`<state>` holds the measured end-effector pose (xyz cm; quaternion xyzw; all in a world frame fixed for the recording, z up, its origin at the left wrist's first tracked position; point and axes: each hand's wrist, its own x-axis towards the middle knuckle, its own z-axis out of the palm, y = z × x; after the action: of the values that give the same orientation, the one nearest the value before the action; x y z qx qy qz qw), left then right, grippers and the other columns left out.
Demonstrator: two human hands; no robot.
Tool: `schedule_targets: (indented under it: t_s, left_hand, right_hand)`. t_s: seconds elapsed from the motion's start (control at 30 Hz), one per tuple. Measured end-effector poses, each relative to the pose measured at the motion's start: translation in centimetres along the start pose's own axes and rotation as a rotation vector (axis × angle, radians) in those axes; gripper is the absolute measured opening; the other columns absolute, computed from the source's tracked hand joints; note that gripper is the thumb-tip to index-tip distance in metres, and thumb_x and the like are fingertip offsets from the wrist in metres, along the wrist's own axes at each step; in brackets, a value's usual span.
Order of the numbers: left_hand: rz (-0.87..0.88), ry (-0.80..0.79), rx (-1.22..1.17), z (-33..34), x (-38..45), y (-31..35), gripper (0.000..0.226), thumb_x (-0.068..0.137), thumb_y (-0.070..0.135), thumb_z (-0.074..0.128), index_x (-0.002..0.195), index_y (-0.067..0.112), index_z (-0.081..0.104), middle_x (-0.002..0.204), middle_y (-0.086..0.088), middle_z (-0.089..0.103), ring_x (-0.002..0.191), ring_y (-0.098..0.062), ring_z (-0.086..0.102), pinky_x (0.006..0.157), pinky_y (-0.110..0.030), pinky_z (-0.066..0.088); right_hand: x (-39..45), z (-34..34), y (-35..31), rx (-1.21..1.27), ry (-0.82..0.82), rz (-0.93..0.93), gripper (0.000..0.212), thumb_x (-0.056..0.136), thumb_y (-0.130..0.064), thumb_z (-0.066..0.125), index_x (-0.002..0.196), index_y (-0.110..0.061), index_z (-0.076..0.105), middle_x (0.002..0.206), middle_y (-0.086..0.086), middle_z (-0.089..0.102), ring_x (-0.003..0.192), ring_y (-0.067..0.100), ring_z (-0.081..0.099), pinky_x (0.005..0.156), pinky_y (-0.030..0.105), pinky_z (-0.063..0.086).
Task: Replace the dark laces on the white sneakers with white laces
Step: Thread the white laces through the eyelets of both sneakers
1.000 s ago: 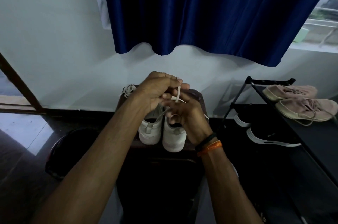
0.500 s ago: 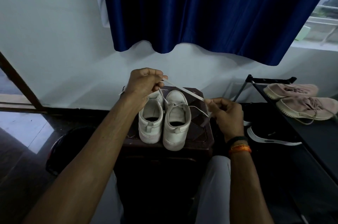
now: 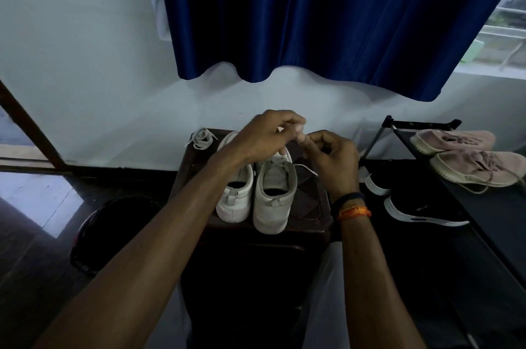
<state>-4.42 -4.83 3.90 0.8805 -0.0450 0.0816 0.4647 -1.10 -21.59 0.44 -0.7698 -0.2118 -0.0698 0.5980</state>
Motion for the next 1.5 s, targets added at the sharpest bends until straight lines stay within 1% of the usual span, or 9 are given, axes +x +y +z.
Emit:
schedule_targets:
  t_s: [0.23, 0.4, 0.63, 0.77, 0.93, 1.03, 1.27, 1.4, 1.5]
  left_hand:
    - [-0.028, -0.147, 0.018, -0.5, 0.2, -0.2, 0.025, 0.088, 0.039, 0.075, 0.105, 0.021, 0.076, 0.083, 0.001, 0.077, 0.070, -0.009, 0.074, 0.069, -0.021, 0.052]
    - [-0.030, 0.043, 0.114, -1.1, 0.1, -0.9, 0.004, 0.086, 0.018, 0.079, 0.090, 0.015, 0.079, 0.065, 0.010, 0.072, 0.059, -0.005, 0.070, 0.067, -0.024, 0.057]
    - [-0.034, 0.165, 0.252, -2.4, 0.4, -2.2, 0.004, 0.087, 0.014, 0.076, 0.088, 0.014, 0.079, 0.079, 0.009, 0.073, 0.070, 0.011, 0.061, 0.065, -0.001, 0.041]
    - [-0.038, 0.022, 0.310, -2.0, 0.2, -1.8, 0.015, 0.088, 0.018, 0.075, 0.103, 0.018, 0.077, 0.102, 0.008, 0.071, 0.086, -0.003, 0.059, 0.086, -0.028, 0.051]
    - [-0.009, -0.143, 0.124, -0.4, 0.0, -0.8, 0.025, 0.093, 0.020, 0.071, 0.118, 0.020, 0.071, 0.094, 0.011, 0.072, 0.061, 0.005, 0.063, 0.062, -0.010, 0.047]
    - [-0.020, -0.131, 0.026, 0.5, -0.2, -1.2, 0.021, 0.091, 0.021, 0.074, 0.111, 0.016, 0.075, 0.080, 0.006, 0.075, 0.064, -0.010, 0.072, 0.067, -0.023, 0.059]
    - [-0.085, -0.009, 0.059, 1.0, -0.8, -1.8, 0.011, 0.083, 0.015, 0.081, 0.093, 0.011, 0.079, 0.077, 0.002, 0.076, 0.060, -0.008, 0.072, 0.060, -0.013, 0.053]
    - [-0.134, 0.050, 0.149, 1.2, -0.9, -2.3, 0.005, 0.085, 0.007, 0.077, 0.082, 0.010, 0.076, 0.068, 0.005, 0.073, 0.055, -0.006, 0.070, 0.055, -0.013, 0.053]
    - [-0.168, 0.092, 0.205, 1.6, -0.9, -2.3, 0.007, 0.087, 0.004, 0.071, 0.083, 0.008, 0.075, 0.070, 0.005, 0.071, 0.064, -0.009, 0.070, 0.062, -0.021, 0.057]
  right_hand:
    - [-0.2, -0.4, 1.6, 0.027, -0.119, 0.021, 0.012, 0.094, -0.030, 0.070, 0.100, -0.020, 0.069, 0.083, -0.002, 0.073, 0.078, 0.016, 0.069, 0.068, 0.031, 0.056]
    - [-0.5, -1.5, 3.1, -0.106, -0.199, 0.028, 0.005, 0.093, -0.019, 0.072, 0.089, -0.022, 0.073, 0.074, -0.007, 0.071, 0.069, 0.006, 0.063, 0.066, 0.027, 0.049]
    - [-0.8, -2.8, 3.3, -0.157, -0.080, 0.027, 0.008, 0.085, -0.031, 0.079, 0.084, -0.023, 0.080, 0.069, -0.006, 0.074, 0.066, 0.001, 0.066, 0.068, 0.021, 0.051]
    - [-0.4, -1.9, 2.9, -0.153, -0.148, -0.006, 0.009, 0.086, -0.030, 0.077, 0.089, -0.022, 0.080, 0.074, -0.010, 0.075, 0.070, 0.003, 0.067, 0.068, 0.025, 0.051]
    - [-0.1, -0.7, 2.5, -0.235, -0.157, -0.080, 0.011, 0.092, -0.014, 0.072, 0.099, -0.018, 0.079, 0.085, -0.013, 0.074, 0.072, -0.003, 0.065, 0.068, 0.021, 0.051]
    - [-0.2, -0.1, 2.5, -0.180, -0.110, -0.055, 0.011, 0.091, -0.012, 0.073, 0.099, -0.016, 0.079, 0.085, -0.004, 0.077, 0.073, 0.008, 0.071, 0.067, 0.032, 0.059]
    - [-1.6, 0.8, 2.7, 0.022, -0.069, 0.102, 0.006, 0.090, -0.011, 0.074, 0.096, -0.011, 0.075, 0.078, 0.000, 0.076, 0.072, 0.013, 0.072, 0.069, 0.033, 0.060]
    - [-1.8, 0.9, 2.9, -0.150, -0.006, 0.127, 0.031, 0.079, -0.026, 0.086, 0.106, -0.023, 0.071, 0.086, -0.012, 0.073, 0.073, 0.001, 0.069, 0.064, 0.013, 0.052]
    - [-1.8, 1.1, 3.1, -0.347, -0.047, 0.141, 0.019, 0.079, -0.033, 0.084, 0.094, -0.028, 0.076, 0.082, -0.012, 0.073, 0.077, 0.005, 0.069, 0.069, 0.020, 0.054]
